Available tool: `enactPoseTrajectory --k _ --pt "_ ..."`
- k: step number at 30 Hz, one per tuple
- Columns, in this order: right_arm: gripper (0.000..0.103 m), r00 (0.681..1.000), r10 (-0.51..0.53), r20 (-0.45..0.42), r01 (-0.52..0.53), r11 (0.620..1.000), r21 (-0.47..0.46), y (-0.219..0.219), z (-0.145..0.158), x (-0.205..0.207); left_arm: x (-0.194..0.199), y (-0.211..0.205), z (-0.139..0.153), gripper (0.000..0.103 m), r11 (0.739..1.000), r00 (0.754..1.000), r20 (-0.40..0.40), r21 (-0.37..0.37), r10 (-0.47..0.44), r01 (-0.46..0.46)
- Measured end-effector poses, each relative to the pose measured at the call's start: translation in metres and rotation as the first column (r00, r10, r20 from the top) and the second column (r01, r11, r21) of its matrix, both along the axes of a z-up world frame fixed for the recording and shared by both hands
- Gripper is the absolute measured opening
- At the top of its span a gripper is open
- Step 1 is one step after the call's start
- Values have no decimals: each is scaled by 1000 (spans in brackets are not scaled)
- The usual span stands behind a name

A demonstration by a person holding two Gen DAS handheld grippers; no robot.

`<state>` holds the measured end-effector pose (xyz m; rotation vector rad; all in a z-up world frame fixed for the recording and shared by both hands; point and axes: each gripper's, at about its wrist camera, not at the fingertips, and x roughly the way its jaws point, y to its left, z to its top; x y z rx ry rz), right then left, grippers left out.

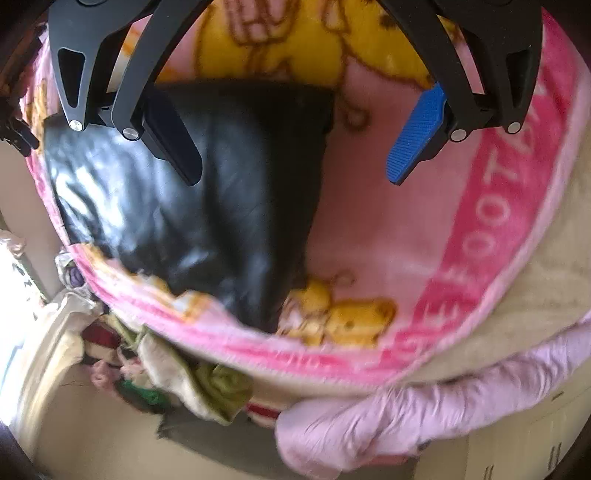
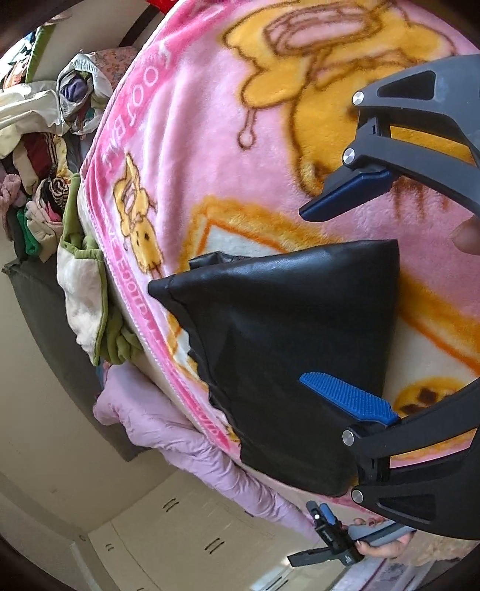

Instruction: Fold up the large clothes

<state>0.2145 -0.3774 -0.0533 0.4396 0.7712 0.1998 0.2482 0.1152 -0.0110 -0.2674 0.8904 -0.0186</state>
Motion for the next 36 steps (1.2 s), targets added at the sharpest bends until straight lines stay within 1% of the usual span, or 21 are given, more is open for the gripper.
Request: enactPoseTrajectory --k 1,3,5,8,10,11,12,13,14,15,16,18,19,21,25,31,36 --pt "83 1000 0 -9 0 1000 -2 0 -3 0 0 2 -6 94 1000 1000 -19 -24 3 -3" --pt "81 1000 3 -23 -3 1000 4 -1 -9 2 0 7 -20 93 993 998 -57 -121 -5 -2" --pt "77 999 -5 -40 5 1000 3 -2 -16 5 2 8 -29 93 989 997 -79 -150 -11 -1" --pt "70 997 -11 -70 12 1000 14 -3 -28 9 3 11 -35 93 982 998 -66 -188 -7 -5" --pt "61 997 -4 -79 8 998 58 -5 -36 11 2 11 -37 86 978 998 -61 -207 -16 3" --pt "57 997 -1 -83 8 996 85 -6 -39 11 2 10 -37 74 975 998 -56 -220 -24 11" --pt "44 996 10 -87 1 991 132 -6 -43 12 1 7 -39 64 970 998 -53 -241 -39 25" --pt "40 996 13 -86 0 988 153 -5 -44 11 0 4 -39 62 973 998 -57 -231 -40 26" --pt "39 997 7 -81 4 990 138 -2 -43 9 -1 1 -38 58 977 997 -57 -209 -46 33" --pt "31 998 9 -68 -2 995 102 2 -40 7 -2 -4 -37 51 983 997 -57 -176 -58 47" --pt "25 998 11 -56 -7 997 77 4 -36 5 -3 -7 -35 48 986 996 -57 -156 -67 57" --pt "23 999 16 -41 -14 999 48 8 -30 0 -9 -14 -30 38 992 995 -49 -99 -90 85" --pt "22 999 20 -38 -19 999 33 9 -27 -2 -12 -17 -27 36 992 994 -46 -80 -98 94" --pt "21 999 29 -30 -29 1000 12 7 -20 -9 -22 -24 -22 35 992 992 -37 -46 -119 118" --pt "21 999 30 -39 -29 999 22 -6 -20 -20 -34 -29 -21 34 988 988 -42 -50 -150 148" --pt "21 999 16 -48 -14 999 38 -15 -20 -43 -51 -38 -17 34 983 982 -50 -33 -180 178" --pt "21 998 17 -55 -16 1000 17 -18 -15 -63 -68 -42 -14 34 979 977 -60 -30 -206 204"
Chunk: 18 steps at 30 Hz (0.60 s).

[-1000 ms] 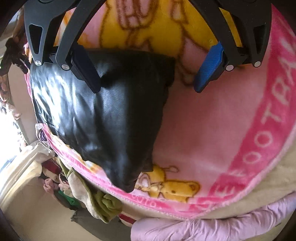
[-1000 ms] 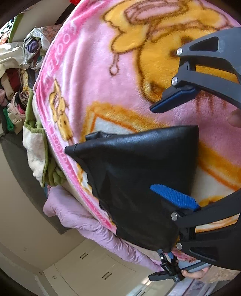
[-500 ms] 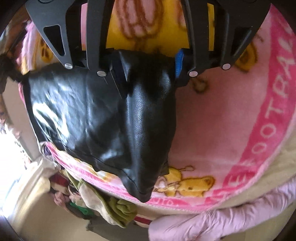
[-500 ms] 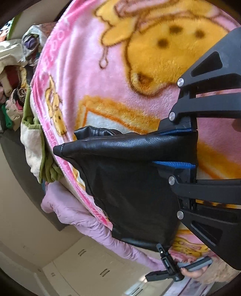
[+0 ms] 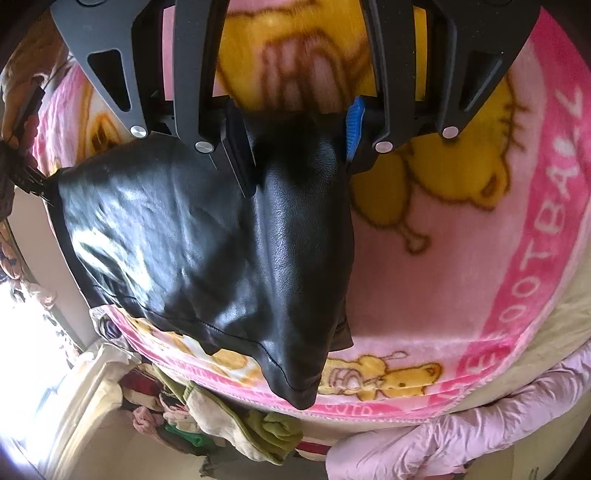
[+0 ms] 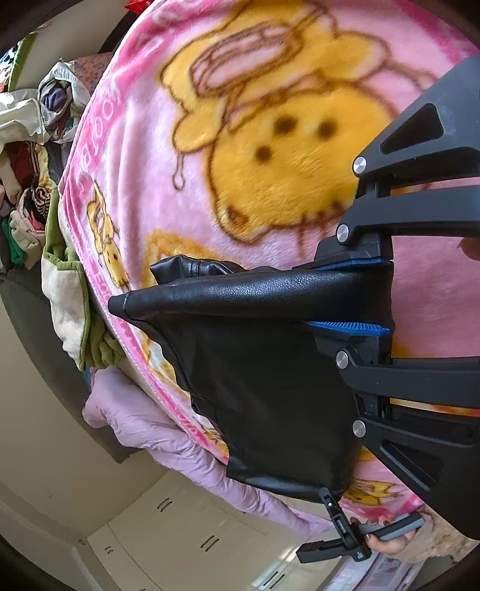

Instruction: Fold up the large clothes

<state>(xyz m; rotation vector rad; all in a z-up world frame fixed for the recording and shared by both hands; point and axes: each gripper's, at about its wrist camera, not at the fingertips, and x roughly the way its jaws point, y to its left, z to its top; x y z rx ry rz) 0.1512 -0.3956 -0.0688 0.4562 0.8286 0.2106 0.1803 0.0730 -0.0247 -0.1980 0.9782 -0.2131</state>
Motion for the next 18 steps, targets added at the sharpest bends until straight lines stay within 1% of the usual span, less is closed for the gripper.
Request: enactPoseTrajectory --k 2,4,6,7,11,13,17,18 --pt "23 1000 3 12 -3 999 -38 4 2 -4 -5 -2 1 34 1000 1000 6 19 -3 3" --pt "28 1000 -8 16 9 998 -60 6 3 -7 -8 -4 4 34 999 1000 15 50 -6 5" --pt "29 1000 -20 21 21 998 -62 6 4 -10 -9 -5 5 34 998 1000 17 65 -8 7" --pt "34 999 -26 19 27 998 -61 6 4 -11 -10 -5 5 34 998 1000 17 69 -8 7" --pt "44 999 -39 12 39 997 -67 5 4 -17 -11 -3 2 34 998 1000 16 65 0 -1" --pt "49 999 -47 20 48 996 -70 5 5 -22 -13 -4 2 35 998 1000 16 65 5 -6" --pt "54 998 -50 34 53 993 -109 9 7 -32 -18 -5 5 37 997 999 31 77 15 -17" --pt "57 998 -49 39 53 991 -119 10 8 -35 -20 -6 8 37 996 999 40 82 18 -22"
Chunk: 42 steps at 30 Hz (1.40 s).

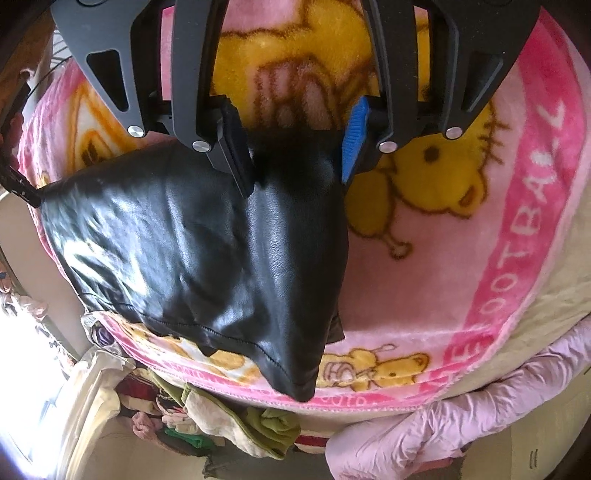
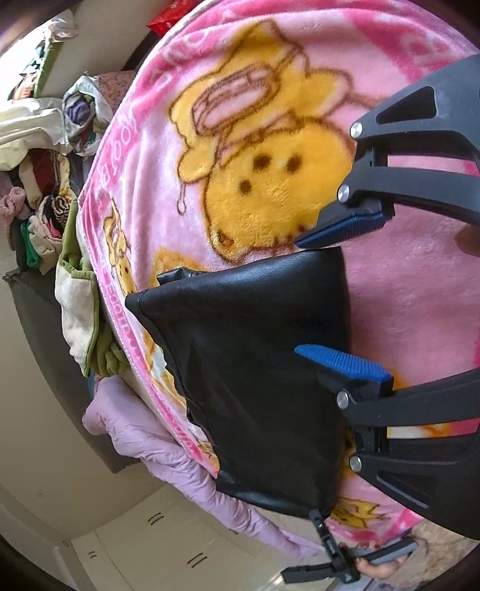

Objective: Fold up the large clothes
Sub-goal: 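Open both tools and release the folded jacket on the blanket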

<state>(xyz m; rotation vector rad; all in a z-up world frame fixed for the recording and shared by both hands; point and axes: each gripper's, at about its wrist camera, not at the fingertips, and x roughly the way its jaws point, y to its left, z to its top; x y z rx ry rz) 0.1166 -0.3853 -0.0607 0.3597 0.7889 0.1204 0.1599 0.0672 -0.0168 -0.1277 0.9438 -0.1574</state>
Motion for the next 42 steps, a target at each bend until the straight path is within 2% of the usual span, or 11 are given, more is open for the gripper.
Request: enactPoseTrajectory --k 5,7,9,13,16,18,22,27,31,42 --pt "65 999 6 42 -5 999 -32 5 10 -11 -12 -2 17 41 1000 998 55 23 5 -6" --pt "74 999 12 50 -11 1000 -20 7 15 -14 -18 -4 26 48 999 997 81 35 2 -5" --pt "75 998 18 65 -17 1000 -10 10 21 -18 -25 -9 35 64 998 994 109 61 1 -8" --pt "87 995 33 98 -33 999 1 18 35 -28 -32 -19 47 73 996 992 121 87 -21 10" --pt "95 992 20 125 -21 1000 6 19 44 -36 -35 -29 53 84 995 991 127 99 -39 27" --pt "96 990 15 141 -17 1000 11 19 48 -40 -38 -35 58 94 994 990 138 105 -43 29" --pt "99 989 20 145 -24 999 25 20 53 -47 -46 -47 67 94 995 986 158 100 -46 30" --pt "99 985 28 171 -30 999 10 28 62 -58 -55 -59 74 94 995 982 167 62 -87 77" --pt "99 982 60 181 -60 998 -5 43 65 -62 -60 -65 79 94 993 979 176 83 -101 87" --pt "99 966 148 213 -139 989 -56 89 76 -55 -70 -50 90 94 992 975 206 114 -81 58"
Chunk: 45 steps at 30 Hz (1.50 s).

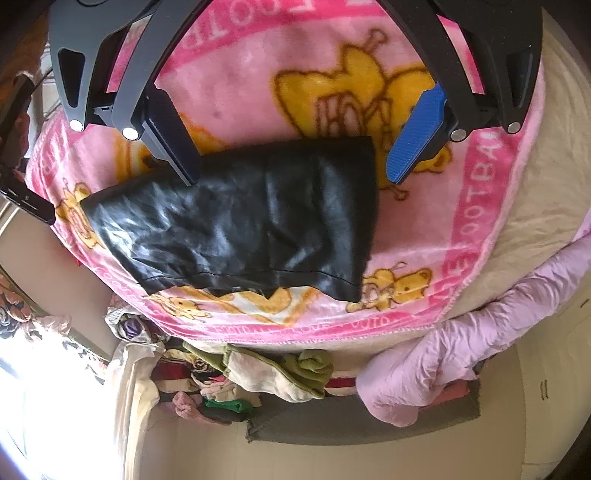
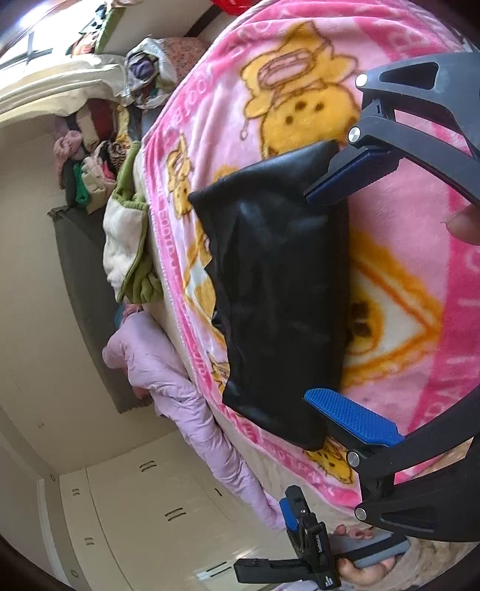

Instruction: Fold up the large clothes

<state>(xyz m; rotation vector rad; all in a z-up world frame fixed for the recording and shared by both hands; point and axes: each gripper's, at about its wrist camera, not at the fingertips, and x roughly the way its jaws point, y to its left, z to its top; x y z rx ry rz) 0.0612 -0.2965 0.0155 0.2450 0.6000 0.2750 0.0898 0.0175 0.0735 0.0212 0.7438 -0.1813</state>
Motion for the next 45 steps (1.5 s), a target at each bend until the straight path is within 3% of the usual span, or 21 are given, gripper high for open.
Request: enactPoseTrajectory --k 16,31,39,45 --pt "99 993 116 21 -115 992 -44 71 14 24 -2 59 6 94 995 995 14 -12 101 -101" --pt "99 967 254 31 -250 964 -87 151 19 45 5 111 9 94 979 979 31 -6 202 -202" --pt "99 945 328 14 -324 938 -121 192 10 56 26 128 7 94 968 969 17 23 248 -248" --pt "99 937 349 8 -341 918 -203 220 -11 64 52 130 0 94 968 968 -11 42 249 -249"
